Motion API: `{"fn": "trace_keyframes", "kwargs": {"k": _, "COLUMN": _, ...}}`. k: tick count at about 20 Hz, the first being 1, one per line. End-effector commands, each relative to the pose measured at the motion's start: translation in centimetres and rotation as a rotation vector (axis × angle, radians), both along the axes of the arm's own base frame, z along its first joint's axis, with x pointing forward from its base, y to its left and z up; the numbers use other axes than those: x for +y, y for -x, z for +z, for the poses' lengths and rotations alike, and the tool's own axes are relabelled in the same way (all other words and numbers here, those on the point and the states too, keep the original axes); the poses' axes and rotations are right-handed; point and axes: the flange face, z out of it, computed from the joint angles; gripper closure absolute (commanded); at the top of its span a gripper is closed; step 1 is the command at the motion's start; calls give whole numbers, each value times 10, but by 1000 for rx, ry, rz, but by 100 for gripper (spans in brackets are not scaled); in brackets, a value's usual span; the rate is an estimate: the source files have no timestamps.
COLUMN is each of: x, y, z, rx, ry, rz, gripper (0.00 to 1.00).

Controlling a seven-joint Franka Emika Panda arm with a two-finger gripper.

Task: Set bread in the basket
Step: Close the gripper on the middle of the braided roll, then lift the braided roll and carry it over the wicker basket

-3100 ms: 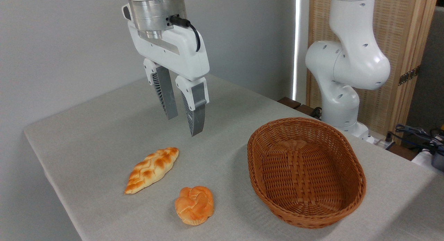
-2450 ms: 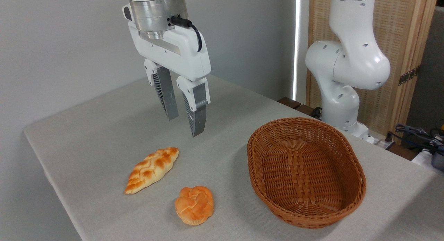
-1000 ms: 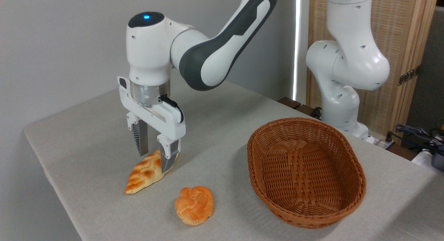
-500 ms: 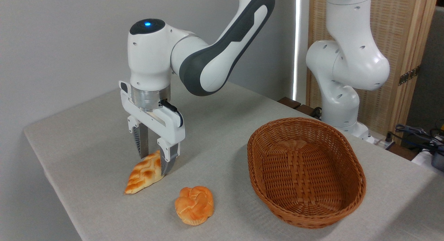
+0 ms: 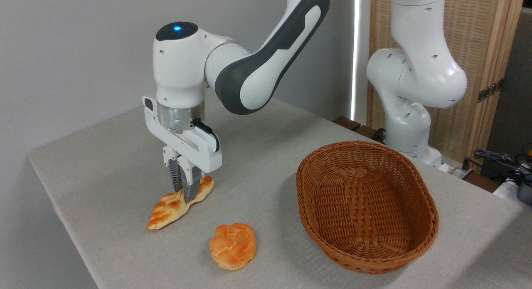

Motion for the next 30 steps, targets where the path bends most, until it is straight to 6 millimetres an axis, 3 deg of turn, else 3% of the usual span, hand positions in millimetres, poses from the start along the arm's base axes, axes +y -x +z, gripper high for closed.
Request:
{"fn": "trace_keyframes", "kwargs": {"k": 1, "x": 6, "y": -1, "z": 29, "rx": 37, "ry": -2, "rz": -25, "gripper": 100}}
{"fn": "trace_keyframes", "kwargs": {"k": 5, "x": 48, "y": 13, "z": 79, "rx": 131, "ry": -20, "rz": -136, "gripper": 100}}
{"fn": "trace_keyframes", "kwargs": {"k": 7, "x": 96, "y": 35, "z": 109, "rx": 152, "ry": 3, "rz": -237, "gripper": 100}}
{"fn": "trace_keyframes", "kwargs": {"k": 11, "x": 185, "y": 91, "z": 133, "rx": 178, "ry": 77, "rz": -501, "gripper": 97}}
{"fn": "trace_keyframes", "kwargs": {"k": 13, "x": 211, "y": 122, "z": 133, "rx": 128, "ry": 101, "rz": -610, "gripper": 93}}
{"fn": "trace_keyframes", "kwargs": {"k": 18, "x": 240, "y": 169, "z": 110, "rx": 123, "ry": 103, "rz": -828, "gripper": 90}}
{"fn": "trace_keyframes", "kwargs": {"k": 23, "x": 249, "y": 186, "z": 79, "rx": 230, "ry": 102, "rz": -916, "gripper": 88}}
{"fn": "trace_keyframes", "kwargs": {"k": 25, "x": 250, "y": 188, "z": 74, "rx": 248, "ry": 94, "rz": -920, "gripper": 79}}
{"fn": "trace_keyframes", "kwargs": {"k": 28, "x": 250, "y": 190, "z": 64, "rx": 272, "ry": 101, "rz": -921, "gripper": 55}}
{"fn": "trace_keyframes", "kwargs": {"k": 30, "x": 251, "y": 193, "z": 56, "rx": 297, "ry": 92, "rz": -925, "gripper": 47}}
